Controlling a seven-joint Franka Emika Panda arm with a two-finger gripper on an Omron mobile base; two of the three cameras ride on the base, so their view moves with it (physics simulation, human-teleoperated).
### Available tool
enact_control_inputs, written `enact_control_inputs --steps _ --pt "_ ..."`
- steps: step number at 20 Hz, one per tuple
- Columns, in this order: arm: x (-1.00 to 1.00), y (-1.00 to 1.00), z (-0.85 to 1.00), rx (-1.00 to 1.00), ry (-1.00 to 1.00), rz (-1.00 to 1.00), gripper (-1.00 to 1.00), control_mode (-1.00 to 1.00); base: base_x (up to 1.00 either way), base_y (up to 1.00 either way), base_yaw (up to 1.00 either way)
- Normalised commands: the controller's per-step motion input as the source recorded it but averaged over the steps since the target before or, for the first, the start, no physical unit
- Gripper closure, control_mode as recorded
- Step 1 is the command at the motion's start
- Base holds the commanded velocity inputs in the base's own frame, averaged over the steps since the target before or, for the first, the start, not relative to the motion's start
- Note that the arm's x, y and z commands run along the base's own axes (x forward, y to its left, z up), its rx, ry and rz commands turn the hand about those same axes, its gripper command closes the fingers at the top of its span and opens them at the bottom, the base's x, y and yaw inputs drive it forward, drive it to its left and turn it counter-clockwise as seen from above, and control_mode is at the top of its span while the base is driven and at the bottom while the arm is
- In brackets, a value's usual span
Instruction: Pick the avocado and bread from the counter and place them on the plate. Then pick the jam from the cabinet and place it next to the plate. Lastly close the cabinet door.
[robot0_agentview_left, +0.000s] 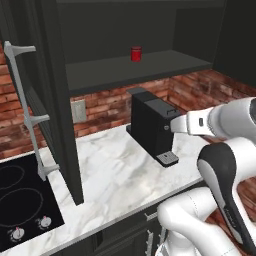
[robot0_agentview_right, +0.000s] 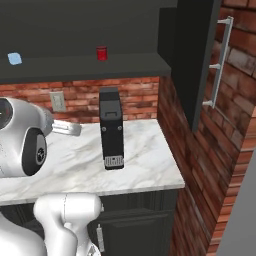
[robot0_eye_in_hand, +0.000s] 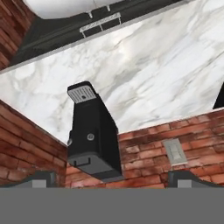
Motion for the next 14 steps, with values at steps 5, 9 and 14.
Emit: enact_control_inputs --steps 5,9,14 --pt "0.00 0.00 0.51 -0.07 -0.04 0.00 -1.00 -1.00 0.00 0.00 0.00" --pt "0.00 0.00 0.53 -0.06 0.00 0.00 -1.00 -1.00 0.00 0.00 0.00" --pt "0.00 0.00 0.41 -0.04 0.00 0.00 -1.00 -1.00 0.00 0.00 0.00"
